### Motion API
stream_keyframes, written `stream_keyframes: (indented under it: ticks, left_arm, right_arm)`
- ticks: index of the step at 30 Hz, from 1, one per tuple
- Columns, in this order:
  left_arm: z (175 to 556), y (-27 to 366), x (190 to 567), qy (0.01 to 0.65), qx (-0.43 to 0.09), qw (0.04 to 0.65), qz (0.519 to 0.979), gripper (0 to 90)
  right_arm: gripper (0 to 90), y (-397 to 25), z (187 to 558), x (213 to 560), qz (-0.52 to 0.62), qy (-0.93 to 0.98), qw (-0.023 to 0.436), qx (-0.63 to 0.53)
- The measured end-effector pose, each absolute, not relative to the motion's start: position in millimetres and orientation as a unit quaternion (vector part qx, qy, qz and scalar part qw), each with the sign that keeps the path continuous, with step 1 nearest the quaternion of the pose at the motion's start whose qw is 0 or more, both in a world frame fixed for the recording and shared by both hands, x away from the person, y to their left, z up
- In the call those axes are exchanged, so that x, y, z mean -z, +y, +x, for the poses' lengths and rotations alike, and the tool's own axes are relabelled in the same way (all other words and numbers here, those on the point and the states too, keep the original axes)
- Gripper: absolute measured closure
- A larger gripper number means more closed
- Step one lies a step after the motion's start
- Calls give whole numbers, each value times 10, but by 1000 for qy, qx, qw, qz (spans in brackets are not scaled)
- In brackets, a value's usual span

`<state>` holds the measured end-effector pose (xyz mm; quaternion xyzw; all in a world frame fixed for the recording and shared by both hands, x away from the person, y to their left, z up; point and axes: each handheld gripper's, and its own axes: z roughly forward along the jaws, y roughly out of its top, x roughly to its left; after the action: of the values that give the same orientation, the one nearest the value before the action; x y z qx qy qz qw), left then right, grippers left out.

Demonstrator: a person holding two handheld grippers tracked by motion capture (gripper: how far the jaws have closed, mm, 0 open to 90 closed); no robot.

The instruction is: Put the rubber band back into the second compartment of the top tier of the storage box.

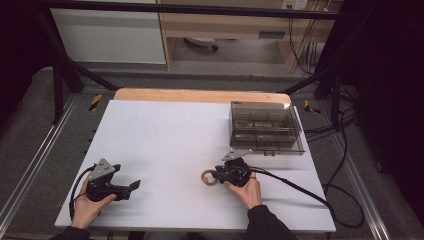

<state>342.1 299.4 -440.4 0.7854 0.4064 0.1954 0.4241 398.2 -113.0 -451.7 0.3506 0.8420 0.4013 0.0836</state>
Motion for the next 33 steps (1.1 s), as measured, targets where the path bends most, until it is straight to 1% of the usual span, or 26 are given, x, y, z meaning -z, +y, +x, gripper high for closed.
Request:
stream_keyframes:
  ticks: [1,2,9,24,33]
  left_arm:
    - [3421,2994,4404,407,-195,424,785,26]
    - [3421,2994,4403,407,-195,424,785,26]
    - [3421,2993,4404,407,-196,424,785,26]
    - [3422,2993,4403,407,-196,423,785,26]
    - [3423,2994,4403,408,-197,423,785,26]
  right_arm:
    - [759,-1129,3984,4519,353,842,81,-401]
    - [772,-1130,3986,4519,354,843,78,-398]
    - [822,-1127,3988,4533,355,844,76,-394]
    - [860,-1123,3983,4536,355,845,76,-392]
    - [867,-1142,3962,4483,352,844,76,-397]
